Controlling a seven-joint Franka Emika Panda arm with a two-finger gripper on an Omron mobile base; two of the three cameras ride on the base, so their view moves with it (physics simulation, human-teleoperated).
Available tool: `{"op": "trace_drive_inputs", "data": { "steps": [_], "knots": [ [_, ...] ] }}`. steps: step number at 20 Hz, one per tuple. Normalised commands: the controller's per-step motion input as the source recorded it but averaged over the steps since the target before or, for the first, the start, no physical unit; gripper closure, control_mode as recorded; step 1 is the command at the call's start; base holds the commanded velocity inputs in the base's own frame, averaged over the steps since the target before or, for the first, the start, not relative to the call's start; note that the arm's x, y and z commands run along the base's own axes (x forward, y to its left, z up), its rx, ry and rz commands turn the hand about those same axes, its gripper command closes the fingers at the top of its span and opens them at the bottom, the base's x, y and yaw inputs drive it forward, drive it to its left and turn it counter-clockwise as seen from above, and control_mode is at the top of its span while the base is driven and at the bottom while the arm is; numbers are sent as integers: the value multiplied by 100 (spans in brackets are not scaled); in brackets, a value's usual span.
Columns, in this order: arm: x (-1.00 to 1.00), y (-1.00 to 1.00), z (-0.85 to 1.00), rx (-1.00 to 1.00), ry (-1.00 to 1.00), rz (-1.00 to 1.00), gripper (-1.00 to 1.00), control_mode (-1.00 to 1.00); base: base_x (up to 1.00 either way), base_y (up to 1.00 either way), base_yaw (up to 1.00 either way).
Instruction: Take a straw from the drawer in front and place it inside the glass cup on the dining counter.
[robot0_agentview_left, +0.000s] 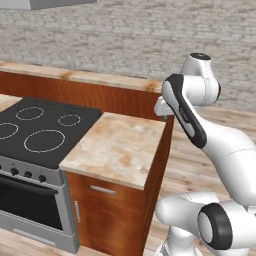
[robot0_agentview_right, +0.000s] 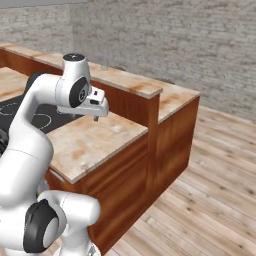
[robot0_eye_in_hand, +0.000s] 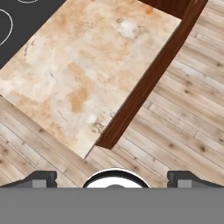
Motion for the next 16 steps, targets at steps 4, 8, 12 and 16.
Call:
{"op": "trace_drive_inputs", "data": {
  "steps": [4, 8, 12, 16],
  "knots": [
    [0, 0, 0, 0, 0, 0, -100, 100, 8, 3, 7],
    [0, 0, 0, 0, 0, 0, -100, 100, 0, 0, 1],
    [0, 0, 0, 0, 0, 0, -100, 100, 0, 0, 0],
    [0, 0, 0, 0, 0, 0, -100, 100, 0, 0, 0]
  ]
}}
